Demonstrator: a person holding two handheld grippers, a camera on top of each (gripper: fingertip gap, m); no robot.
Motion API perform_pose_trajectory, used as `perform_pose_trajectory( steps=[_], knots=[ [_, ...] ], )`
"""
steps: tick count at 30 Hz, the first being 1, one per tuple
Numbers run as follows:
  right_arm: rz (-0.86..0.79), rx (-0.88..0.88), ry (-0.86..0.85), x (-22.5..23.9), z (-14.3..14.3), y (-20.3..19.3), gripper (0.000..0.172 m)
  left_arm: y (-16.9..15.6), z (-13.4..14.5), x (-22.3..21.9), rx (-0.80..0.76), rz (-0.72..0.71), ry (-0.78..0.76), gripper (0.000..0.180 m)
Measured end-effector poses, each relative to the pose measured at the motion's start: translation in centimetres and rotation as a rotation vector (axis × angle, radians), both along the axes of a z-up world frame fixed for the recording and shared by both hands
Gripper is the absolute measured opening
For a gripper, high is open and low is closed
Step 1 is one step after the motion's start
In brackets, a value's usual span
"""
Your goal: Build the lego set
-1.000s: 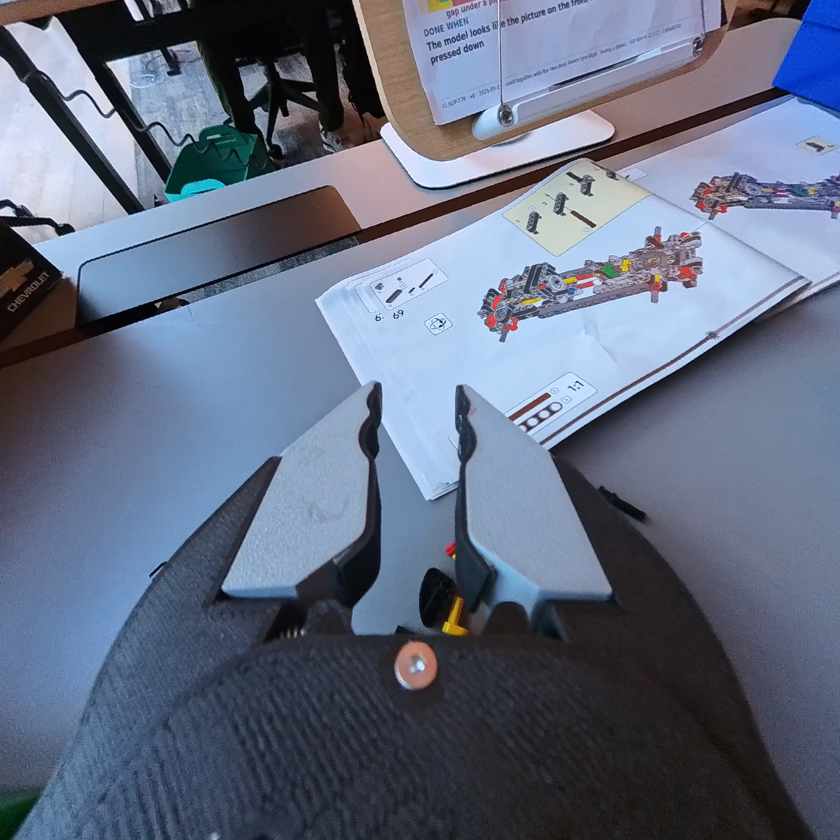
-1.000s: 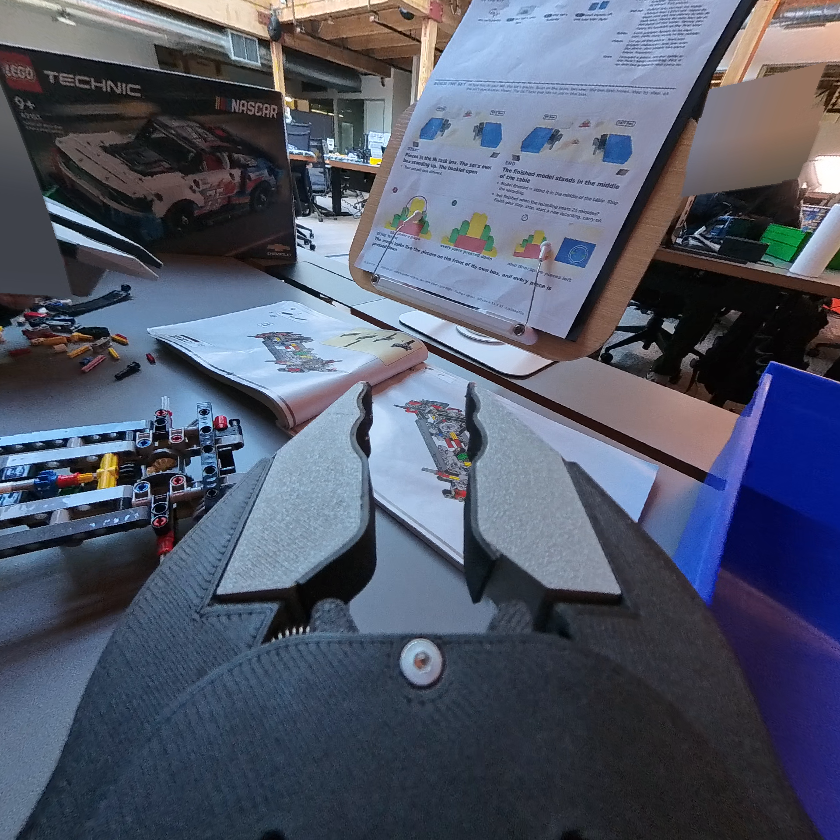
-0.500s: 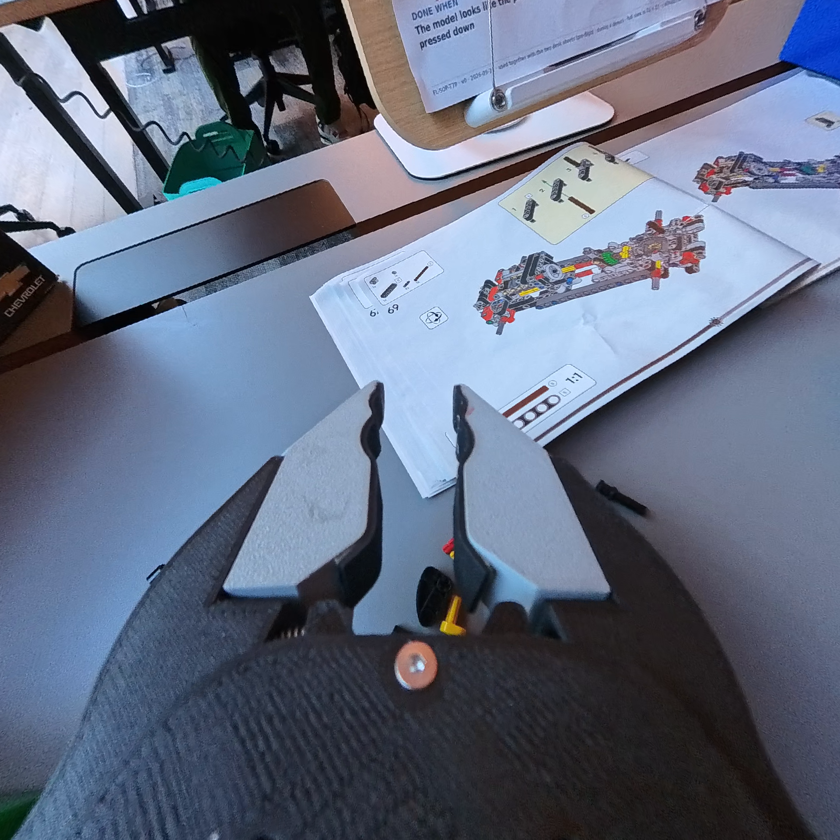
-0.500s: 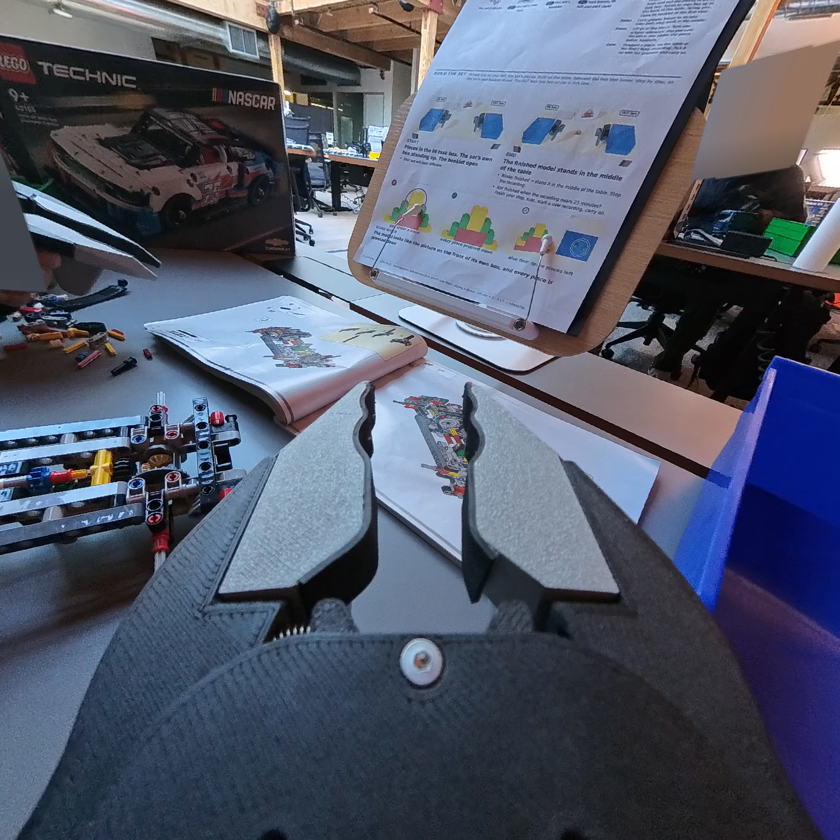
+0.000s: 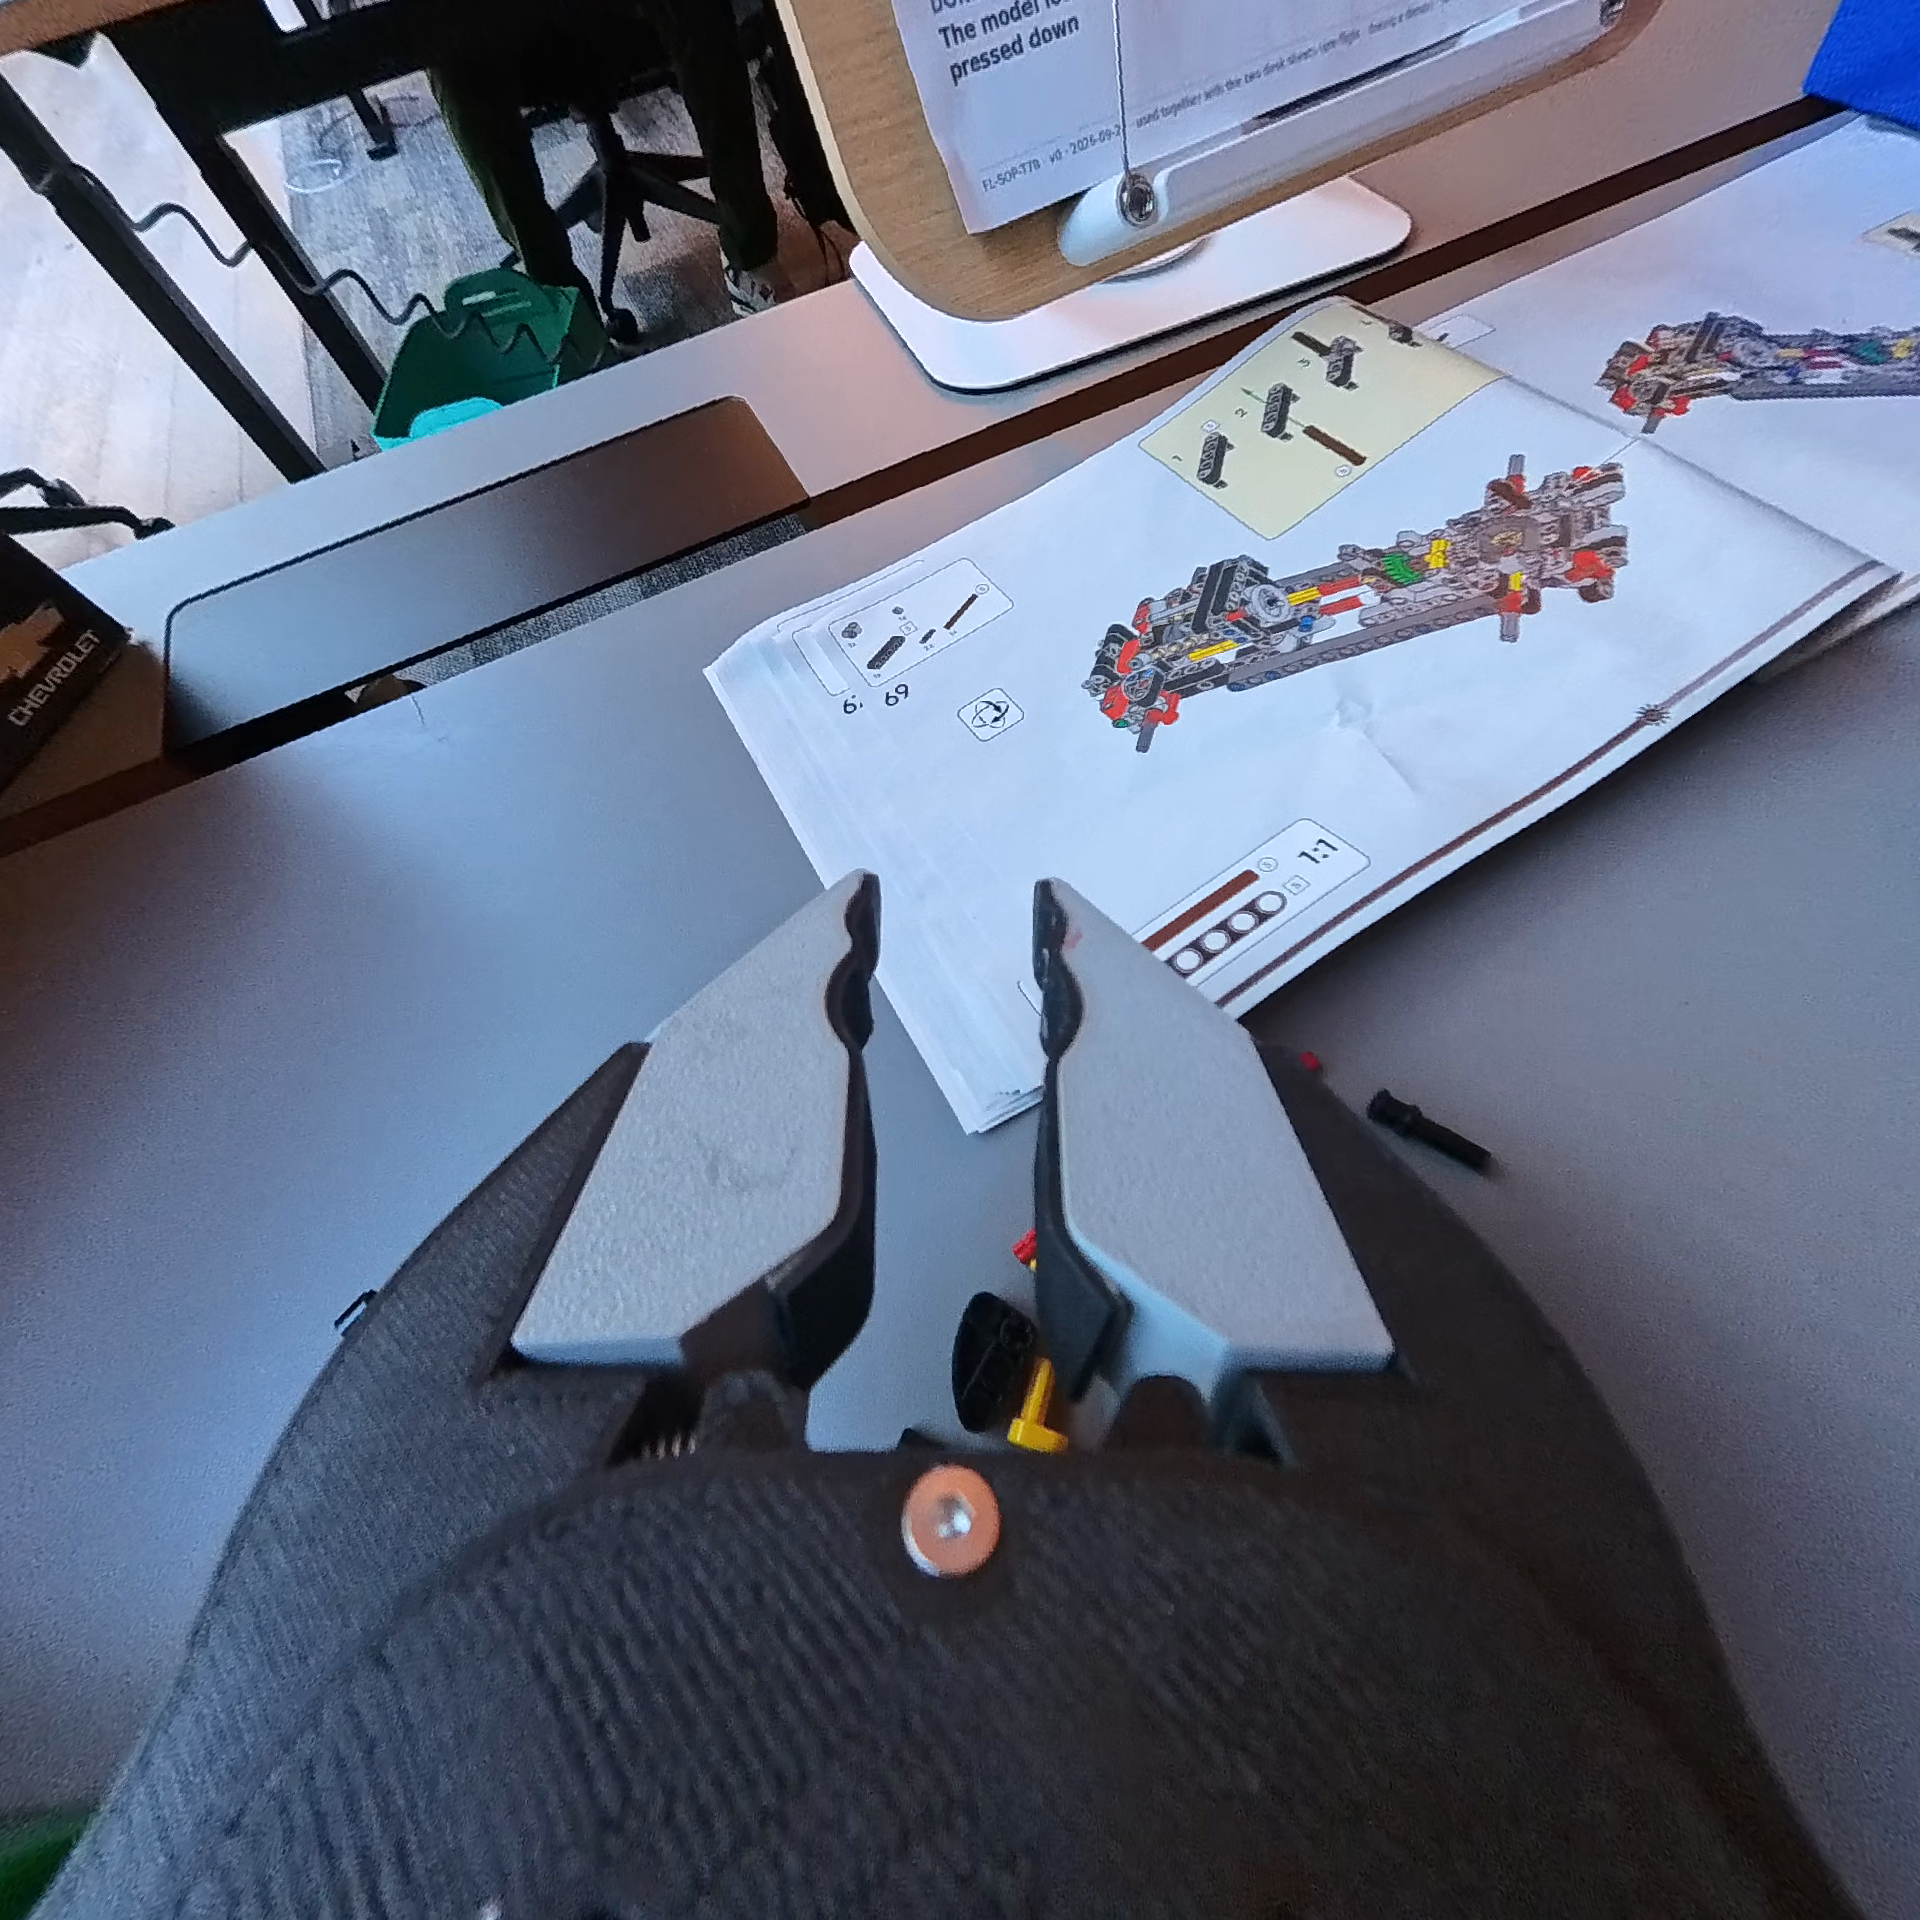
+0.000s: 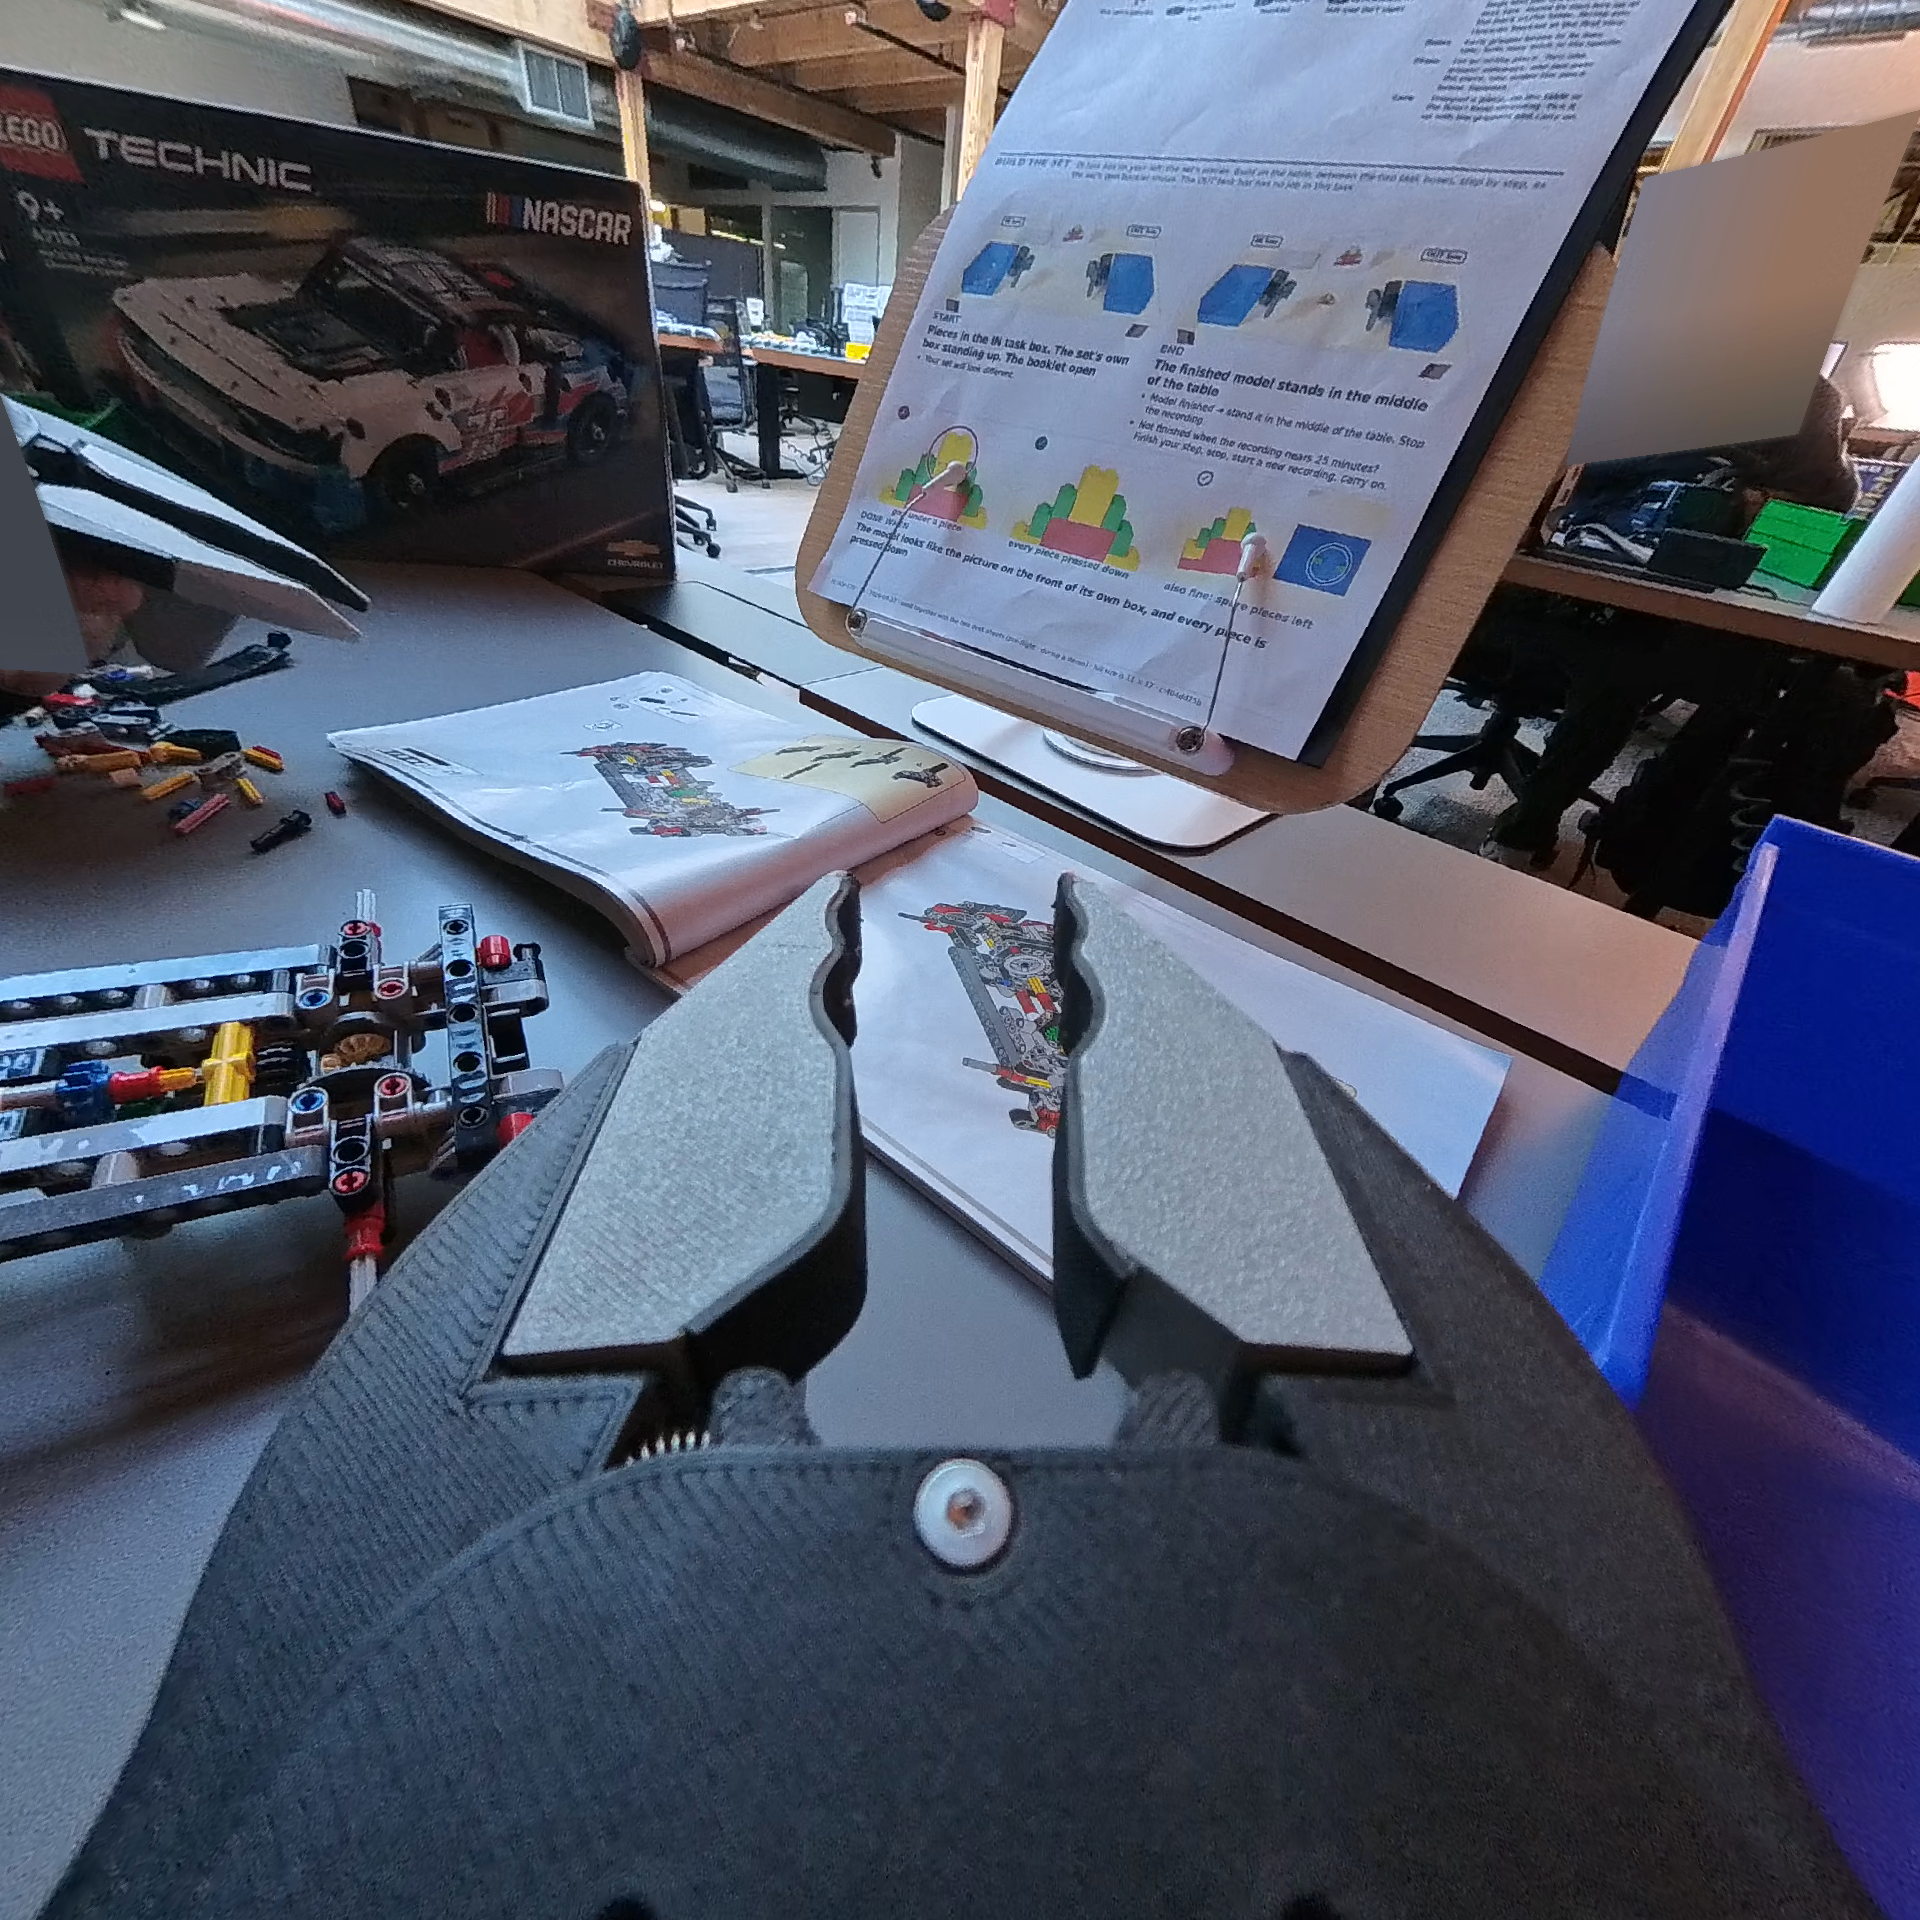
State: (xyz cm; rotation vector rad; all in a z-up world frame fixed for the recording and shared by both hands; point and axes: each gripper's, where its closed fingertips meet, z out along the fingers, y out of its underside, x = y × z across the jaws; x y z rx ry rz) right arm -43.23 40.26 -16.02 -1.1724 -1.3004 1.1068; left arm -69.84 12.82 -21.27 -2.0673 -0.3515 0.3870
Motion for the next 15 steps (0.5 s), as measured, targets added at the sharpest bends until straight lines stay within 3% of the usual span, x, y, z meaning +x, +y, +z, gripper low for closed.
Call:
perform_pose_trajectory(
  steps=[15],
  knots=[
    [-0.005,-0.004,-0.002,0.03,-0.10,0.26,0.034,-0.30,-0.45,-0.46,-0.017,0.013,-0.006,0.027]
  ],
)
